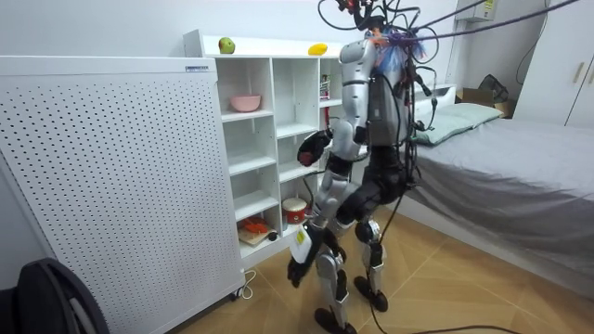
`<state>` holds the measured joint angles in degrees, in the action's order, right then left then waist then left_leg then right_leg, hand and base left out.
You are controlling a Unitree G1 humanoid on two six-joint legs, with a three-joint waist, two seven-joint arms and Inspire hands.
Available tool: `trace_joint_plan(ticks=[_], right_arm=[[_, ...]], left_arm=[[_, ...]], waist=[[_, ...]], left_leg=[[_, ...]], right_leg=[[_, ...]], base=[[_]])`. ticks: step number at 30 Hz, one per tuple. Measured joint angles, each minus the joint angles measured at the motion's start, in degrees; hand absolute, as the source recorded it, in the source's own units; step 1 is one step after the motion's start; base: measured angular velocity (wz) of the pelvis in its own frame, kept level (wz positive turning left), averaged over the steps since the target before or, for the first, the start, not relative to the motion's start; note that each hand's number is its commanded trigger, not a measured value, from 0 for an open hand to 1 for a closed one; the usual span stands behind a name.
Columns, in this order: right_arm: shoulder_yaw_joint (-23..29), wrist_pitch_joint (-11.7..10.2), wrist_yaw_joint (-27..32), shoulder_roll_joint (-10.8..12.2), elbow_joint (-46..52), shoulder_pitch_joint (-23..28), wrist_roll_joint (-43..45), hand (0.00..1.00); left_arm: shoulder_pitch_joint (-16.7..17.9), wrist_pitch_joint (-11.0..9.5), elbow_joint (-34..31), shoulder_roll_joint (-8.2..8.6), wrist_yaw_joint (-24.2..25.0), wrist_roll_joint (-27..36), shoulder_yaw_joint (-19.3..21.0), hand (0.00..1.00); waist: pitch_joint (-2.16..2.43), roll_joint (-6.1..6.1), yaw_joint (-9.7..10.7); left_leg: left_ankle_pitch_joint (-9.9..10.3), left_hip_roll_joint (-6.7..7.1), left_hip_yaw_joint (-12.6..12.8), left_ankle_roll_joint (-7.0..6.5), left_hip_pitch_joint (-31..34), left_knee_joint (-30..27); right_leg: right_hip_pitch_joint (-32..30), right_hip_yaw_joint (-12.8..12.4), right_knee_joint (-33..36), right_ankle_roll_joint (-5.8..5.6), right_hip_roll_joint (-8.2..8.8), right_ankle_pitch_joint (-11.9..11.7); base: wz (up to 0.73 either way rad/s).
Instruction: Arrange fruit in the closet
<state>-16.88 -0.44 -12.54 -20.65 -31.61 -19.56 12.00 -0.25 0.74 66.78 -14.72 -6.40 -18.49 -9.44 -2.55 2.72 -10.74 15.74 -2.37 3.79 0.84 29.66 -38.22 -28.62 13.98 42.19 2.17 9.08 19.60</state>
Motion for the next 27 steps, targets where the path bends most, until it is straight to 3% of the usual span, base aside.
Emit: trace_joint_plan(ticks=[5, 11, 14, 19, 24, 27], right_arm=[[0.0, -1.4, 3.2, 0.0, -1.9, -0.2, 1.1, 1.0], [-0.1, -1.5, 8.8, -0.3, -5.6, -4.0, 2.1, 1.0], [0.0, -1.5, 11.4, -1.7, -9.2, -7.5, 2.9, 1.0], [0.0, -1.4, 16.0, -4.2, -10.4, -10.0, 6.5, 1.0], [-2.7, -0.9, 21.9, -6.1, -10.9, -13.5, 8.5, 1.0], [-3.3, 0.0, 23.2, -6.6, -13.0, -16.3, 8.5, 1.0]], left_arm=[[1.0, 0.0, -1.0, 0.06, -2.3, 1.5, -0.3, 0.0], [2.2, -0.3, -2.8, -0.6, -5.0, 5.6, -2.4, 0.0], [2.5, -0.2, -4.0, -1.12, -5.5, 5.5, -4.4, 0.0], [3.1, 0.3, -6.8, -1.49, -5.5, 7.6, -4.7, 0.0], [4.2, 1.0, -12.0, -3.76, -5.9, 13.5, -7.6, 0.0], [6.5, 1.7, -14.6, -4.83, -5.9, 14.5, -7.7, 0.0]], waist=[[-0.03, 0.1, -0.6], [-0.32, 1.34, -0.7], [-0.39, 2.18, -0.7], [-0.46, 2.42, -0.8], [-0.89, 3.6, -0.7], [-0.88, 3.74, -0.9]], left_leg=[[0.0, -0.23, -0.9, 0.76, 6.0, -3.6], [-1.2, -0.26, -1.3, 1.21, 13.6, -5.6], [-1.8, -0.2, -1.8, 1.27, 17.0, -6.9], [-0.9, -0.23, -2.6, 1.0, 21.6, -10.6], [-0.6, 0.94, -2.2, 0.8, 26.5, -13.5], [-0.6, 1.03, -2.5, 0.85, 29.1, -14.8]], right_leg=[[-5.8, 0.2, 4.0, 0.61, 0.37, 0.6], [-13.4, 0.6, 6.7, 1.61, 0.83, 0.1], [-16.6, 0.8, 8.0, 1.84, 0.95, 0.0], [-20.1, 1.3, 11.0, 2.69, 1.38, 0.7], [-25.7, 1.1, 15.7, 2.81, 3.59, 2.2], [-28.2, 1.1, 17.1, 3.02, 3.9, 2.6]], base=[[0.06], [0.03], [0.1], [0.08], [0.07], [0.09]])
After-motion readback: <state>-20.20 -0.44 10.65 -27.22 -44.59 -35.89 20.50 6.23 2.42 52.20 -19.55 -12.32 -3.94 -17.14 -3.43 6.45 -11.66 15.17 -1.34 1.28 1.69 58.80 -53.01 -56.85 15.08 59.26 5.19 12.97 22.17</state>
